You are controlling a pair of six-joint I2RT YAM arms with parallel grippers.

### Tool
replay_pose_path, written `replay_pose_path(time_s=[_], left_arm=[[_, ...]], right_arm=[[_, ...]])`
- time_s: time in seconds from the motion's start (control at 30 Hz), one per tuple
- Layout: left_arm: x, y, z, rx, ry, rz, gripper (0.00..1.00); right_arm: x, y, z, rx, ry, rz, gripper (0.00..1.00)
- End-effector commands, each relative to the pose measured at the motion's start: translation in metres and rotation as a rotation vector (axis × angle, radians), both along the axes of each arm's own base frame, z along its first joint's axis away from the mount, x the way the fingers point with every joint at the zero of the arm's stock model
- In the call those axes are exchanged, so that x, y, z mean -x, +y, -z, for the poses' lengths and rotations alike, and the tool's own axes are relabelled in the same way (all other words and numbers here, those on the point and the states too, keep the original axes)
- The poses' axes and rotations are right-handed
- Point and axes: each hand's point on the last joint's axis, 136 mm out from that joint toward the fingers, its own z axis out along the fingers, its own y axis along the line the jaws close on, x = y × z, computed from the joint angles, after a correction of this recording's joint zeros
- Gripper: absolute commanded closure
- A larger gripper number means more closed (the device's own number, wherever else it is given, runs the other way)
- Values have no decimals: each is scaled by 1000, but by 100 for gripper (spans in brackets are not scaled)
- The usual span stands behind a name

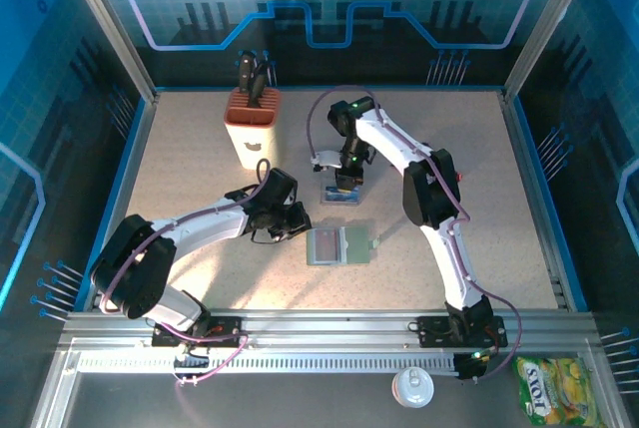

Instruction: Take the credit cards out of the card holder

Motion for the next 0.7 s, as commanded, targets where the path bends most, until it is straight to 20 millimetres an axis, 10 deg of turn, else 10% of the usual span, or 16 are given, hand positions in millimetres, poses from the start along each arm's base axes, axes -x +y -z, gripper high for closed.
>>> replay_pose_path(time_s=[0.0,0.67], left_arm=[[3,-1,5,18,24,8,87],[-2,-2,-1,20,4,1,88]], right_arm=[[11,-10,6,37,71,21,90],[-6,-19,-62,0,-188,200,72]])
